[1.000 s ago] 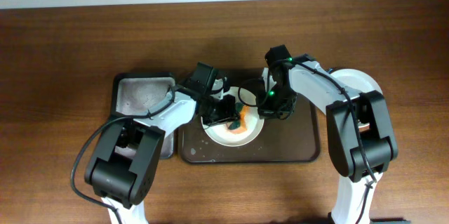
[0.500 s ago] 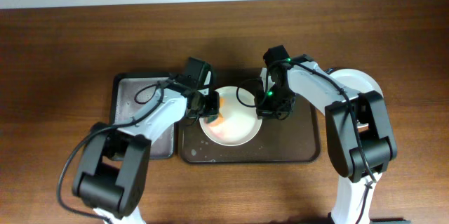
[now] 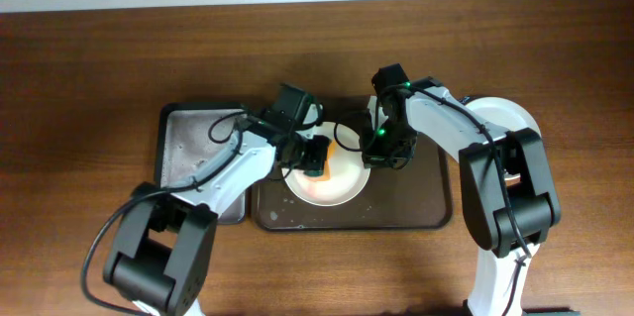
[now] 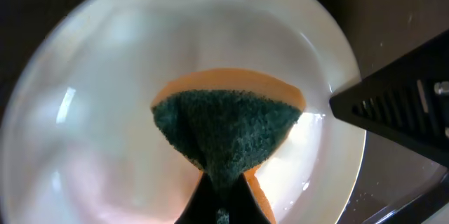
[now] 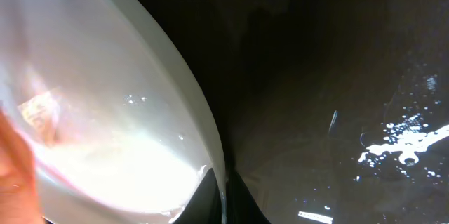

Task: Clean dirty plates on tray and stack at the side
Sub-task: 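Scrub the sauce off the held plate with the sponge in the left gripper, then return the sponge to the soapy tray with the left gripper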

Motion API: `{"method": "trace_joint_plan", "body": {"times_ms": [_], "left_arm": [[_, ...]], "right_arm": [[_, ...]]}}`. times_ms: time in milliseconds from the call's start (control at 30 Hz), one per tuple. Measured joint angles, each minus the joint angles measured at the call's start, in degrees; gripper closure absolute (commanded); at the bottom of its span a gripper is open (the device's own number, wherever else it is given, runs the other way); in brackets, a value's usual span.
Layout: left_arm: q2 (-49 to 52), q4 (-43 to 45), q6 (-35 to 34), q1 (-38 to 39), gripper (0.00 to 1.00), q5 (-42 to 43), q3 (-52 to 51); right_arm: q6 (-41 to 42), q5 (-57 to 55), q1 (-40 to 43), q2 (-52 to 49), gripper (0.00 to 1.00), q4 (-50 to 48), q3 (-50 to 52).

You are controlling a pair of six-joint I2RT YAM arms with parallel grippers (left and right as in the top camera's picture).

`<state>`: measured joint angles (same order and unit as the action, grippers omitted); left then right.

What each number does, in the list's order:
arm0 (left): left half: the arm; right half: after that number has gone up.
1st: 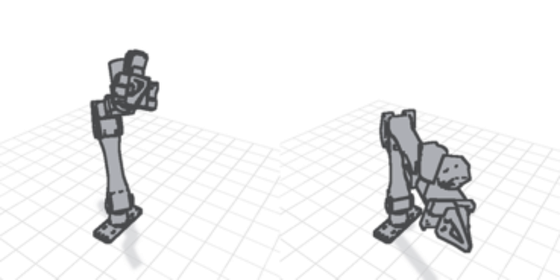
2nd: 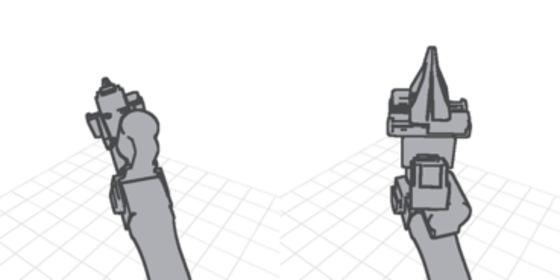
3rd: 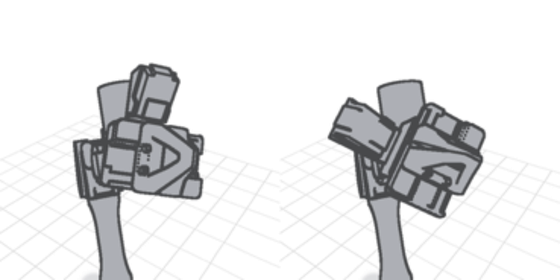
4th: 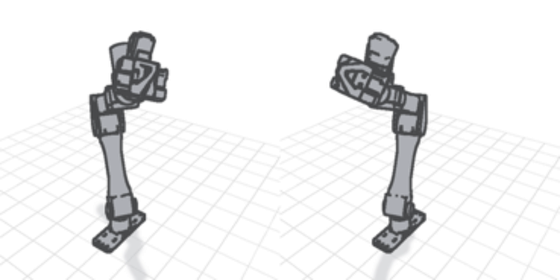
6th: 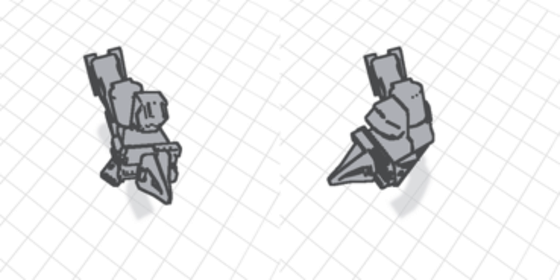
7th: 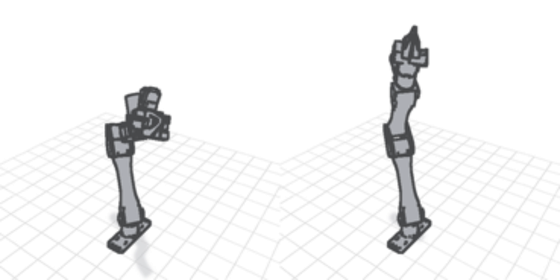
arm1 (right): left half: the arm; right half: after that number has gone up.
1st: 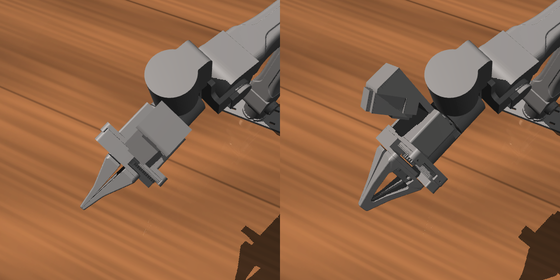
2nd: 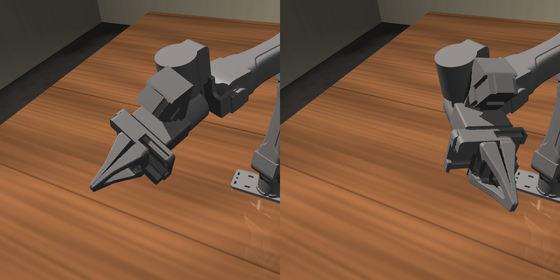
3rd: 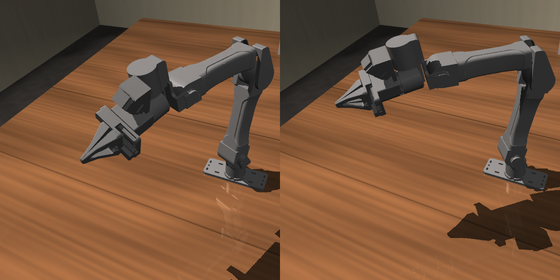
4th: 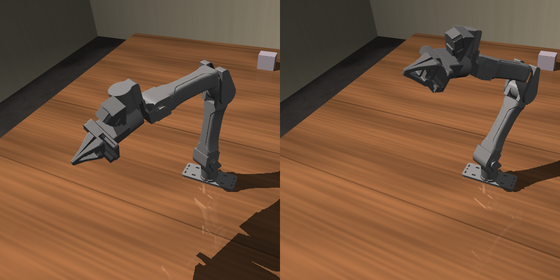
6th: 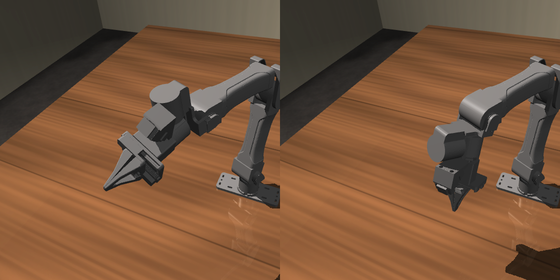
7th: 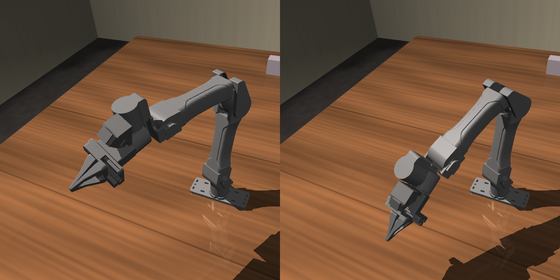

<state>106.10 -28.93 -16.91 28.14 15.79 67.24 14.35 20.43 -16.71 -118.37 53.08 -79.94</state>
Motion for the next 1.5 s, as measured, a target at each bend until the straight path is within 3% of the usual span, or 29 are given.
{"method": "trace_joint_plan", "body": {"times_ms": [167, 467, 700, 833, 900, 1000, 1067, 1267, 1500], "left_arm": [[3.52, 0.04, -0.02, 1.49, 1.0, -0.39, 0.0], [3.52, -1.14, 0.02, -1.73, 1.0, -13.68, 1.29], [1.7, -8.15, 2.6, -2.97, 1.0, -16.61, 4.92], [-4.37, -14.27, 2.82, -3.21, 1.0, -20.37, 5.64], [-6.95, -17.2, 2.89, -3.87, 1.0, -23.21, 5.79], [-8.28, -19.96, 3.04, -6.47, 1.0, -26.93, 5.99], [-8.28, -20.39, 3.04, -8.94, 1.0, -27.91, 5.99], [-8.28, -17.2, 3.06, -15.21, 1.0, -26.71, 4.42], [-8.28, -9.29, 3.04, -19.08, 1.0, -24.74, -6.69]], "right_arm": [[-0.04, 0.0, 0.0, 0.0, 0.95, 0.04, 0.0], [-0.02, 0.07, -0.07, 0.0, 0.95, -0.04, 0.02], [-0.02, -0.04, -0.07, 0.0, 0.94, 0.17, 0.02], [-0.24, -1.57, -0.04, 0.0, 0.77, 0.44, 0.02], [-0.42, -1.95, -0.04, 0.02, 0.73, -0.17, 0.04], [-0.5, -2.03, -0.04, 0.13, 0.91, -1.6, 0.02], [-0.83, -2.43, -0.04, 0.11, 0.96, -2.62, 0.02], [-0.87, -2.38, -0.04, 0.13, 0.96, -3.61, 0.02], [-0.87, -5.35, -0.04, 1.57, 0.96, -3.3, 0.11]]}}
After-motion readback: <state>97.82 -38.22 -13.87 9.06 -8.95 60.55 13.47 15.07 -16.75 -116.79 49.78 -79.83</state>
